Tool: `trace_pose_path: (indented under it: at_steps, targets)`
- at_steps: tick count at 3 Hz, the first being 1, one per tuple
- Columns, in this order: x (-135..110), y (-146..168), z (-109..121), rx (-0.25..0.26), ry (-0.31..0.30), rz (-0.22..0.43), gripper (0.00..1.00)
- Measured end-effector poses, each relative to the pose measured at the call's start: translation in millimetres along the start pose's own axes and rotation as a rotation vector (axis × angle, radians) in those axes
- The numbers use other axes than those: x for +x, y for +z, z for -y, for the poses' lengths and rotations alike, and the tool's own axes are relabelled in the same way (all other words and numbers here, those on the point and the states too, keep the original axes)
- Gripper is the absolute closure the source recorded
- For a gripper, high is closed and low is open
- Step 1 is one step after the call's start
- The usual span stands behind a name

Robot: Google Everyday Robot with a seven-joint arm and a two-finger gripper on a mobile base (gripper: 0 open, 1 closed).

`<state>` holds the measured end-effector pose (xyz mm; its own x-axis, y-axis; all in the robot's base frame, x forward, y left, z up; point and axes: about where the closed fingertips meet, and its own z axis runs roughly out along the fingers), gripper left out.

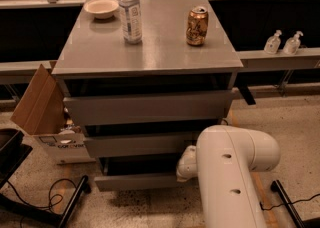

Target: Open bottom drawer

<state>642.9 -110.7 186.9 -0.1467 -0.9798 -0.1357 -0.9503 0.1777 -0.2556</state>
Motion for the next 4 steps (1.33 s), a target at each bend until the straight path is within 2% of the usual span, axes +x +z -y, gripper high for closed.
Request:
trace_pose_path:
  at_steps: [1,2,3,4]
  targets:
    - [0,0,0,0.0,0.0,0.0,1.0]
    - [-2,-18,-21,-0.028,-0.028,0.03,1.0]
    - [-1,-17,-21,-0.028,-0.028,0.03,1.0]
    - [-6,-25,-50,-0.078,-0.051,0.056,1.0]
